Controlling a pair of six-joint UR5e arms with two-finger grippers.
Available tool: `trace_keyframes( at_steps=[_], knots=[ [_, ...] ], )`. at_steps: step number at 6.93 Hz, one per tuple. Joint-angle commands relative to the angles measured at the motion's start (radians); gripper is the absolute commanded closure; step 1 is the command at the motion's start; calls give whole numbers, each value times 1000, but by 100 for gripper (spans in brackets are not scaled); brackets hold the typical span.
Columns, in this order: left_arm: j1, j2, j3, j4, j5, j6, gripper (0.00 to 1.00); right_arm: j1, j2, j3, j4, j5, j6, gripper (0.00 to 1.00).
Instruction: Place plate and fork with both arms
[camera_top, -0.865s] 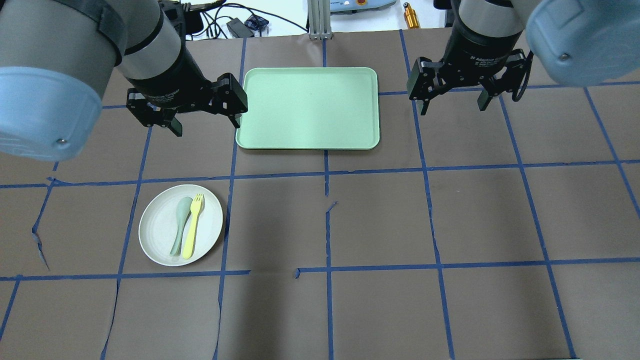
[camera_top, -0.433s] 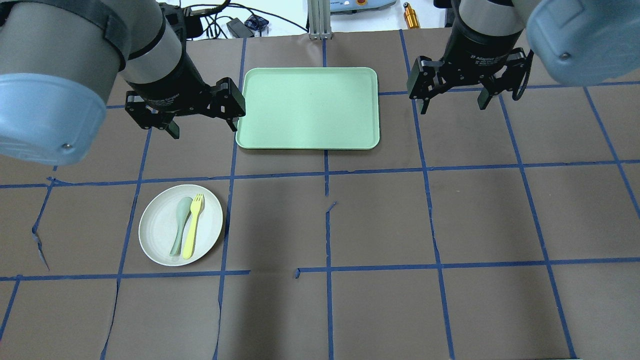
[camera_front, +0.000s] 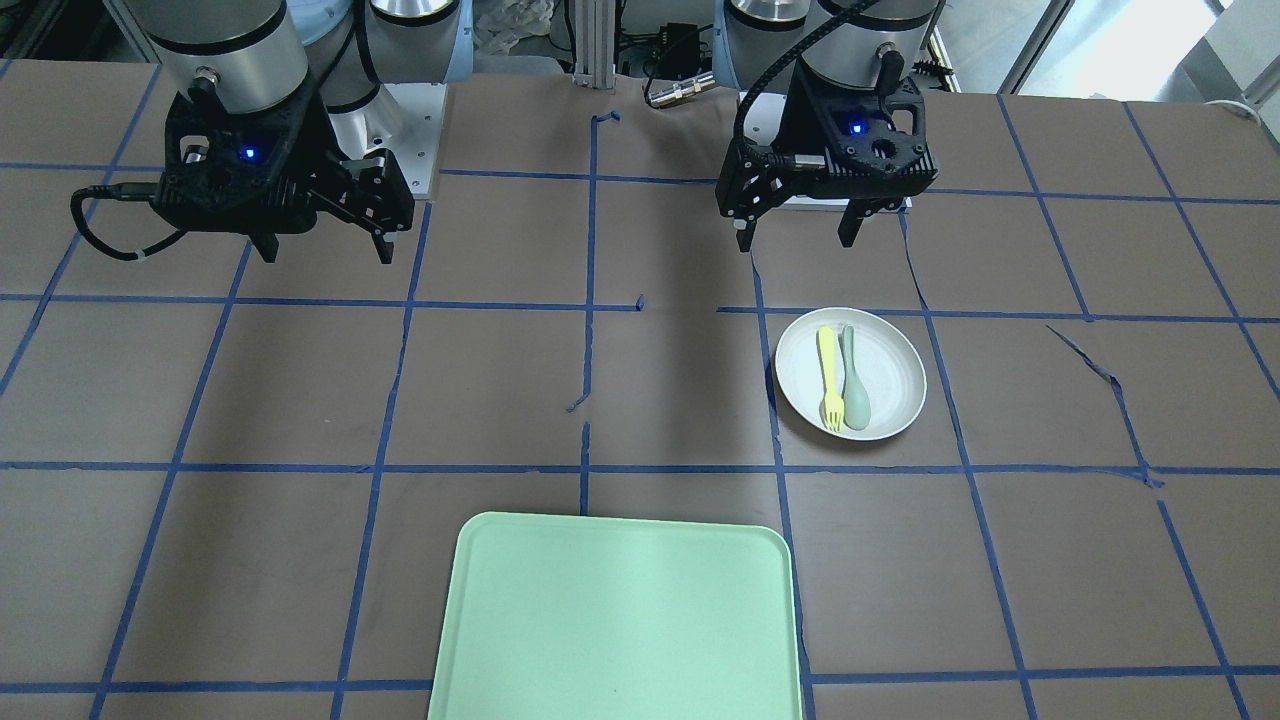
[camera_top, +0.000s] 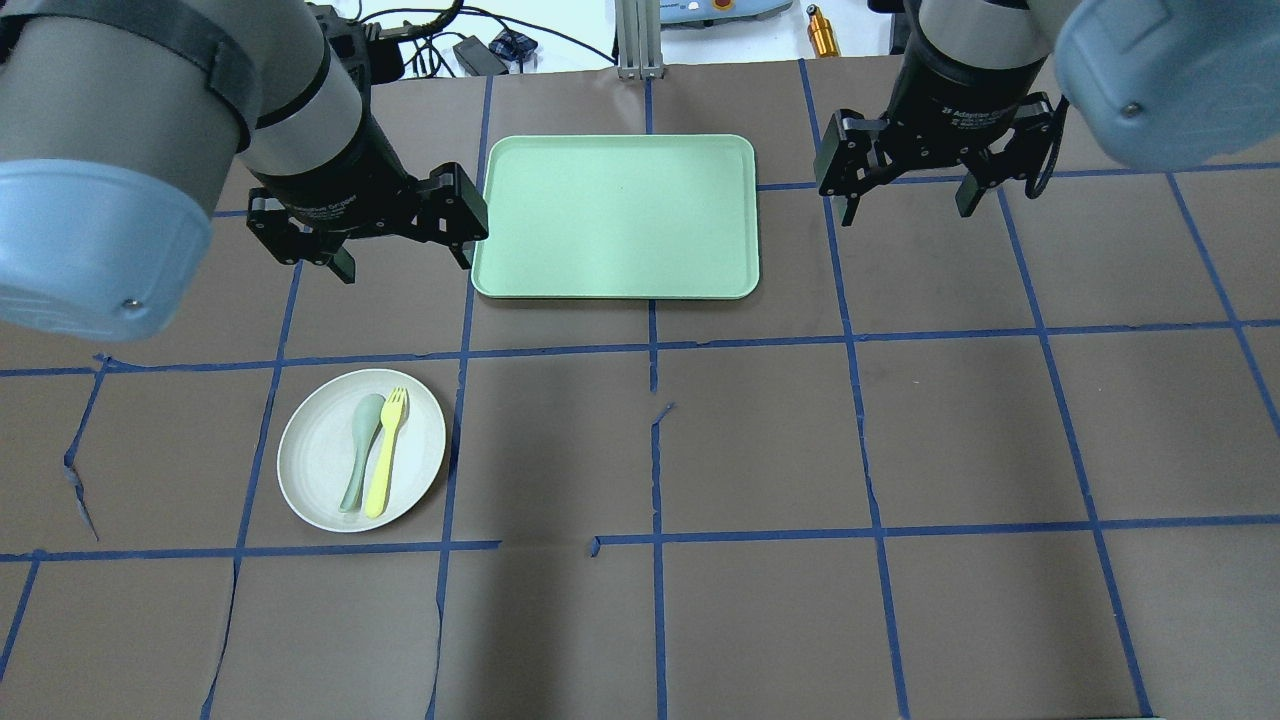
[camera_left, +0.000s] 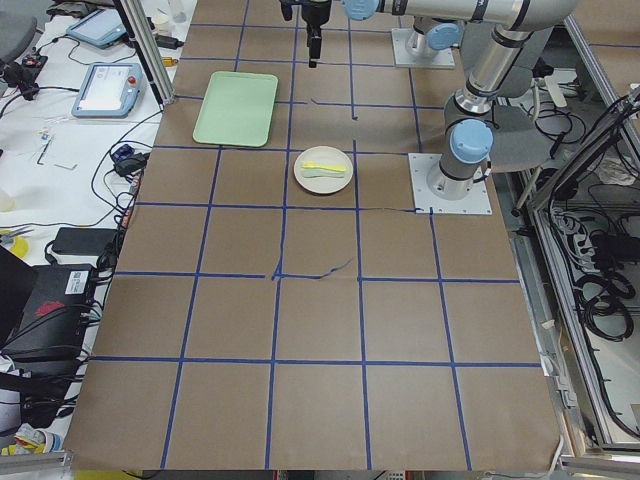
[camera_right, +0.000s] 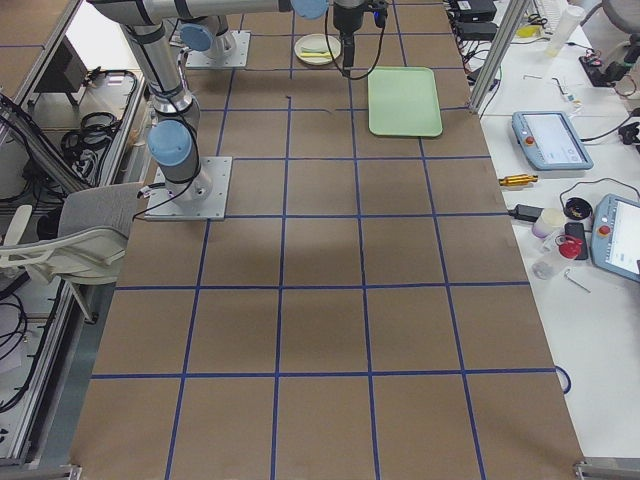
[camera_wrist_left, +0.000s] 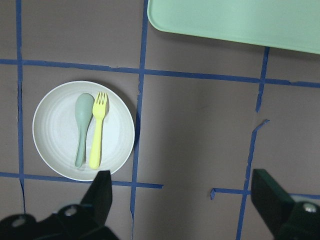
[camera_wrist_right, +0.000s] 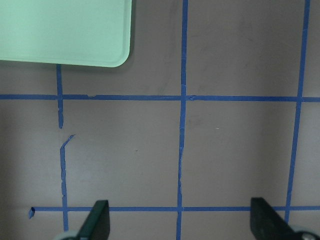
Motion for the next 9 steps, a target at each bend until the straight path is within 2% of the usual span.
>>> trace_keyframes(
  at_steps=[1,9],
  knots=[
    [0,-5,0,1,2,0,0,0,1,-1,-1,-1,-1,0],
    [0,-17,-3,0,2,0,0,0,0,-11,1,2,5,0]
  ],
)
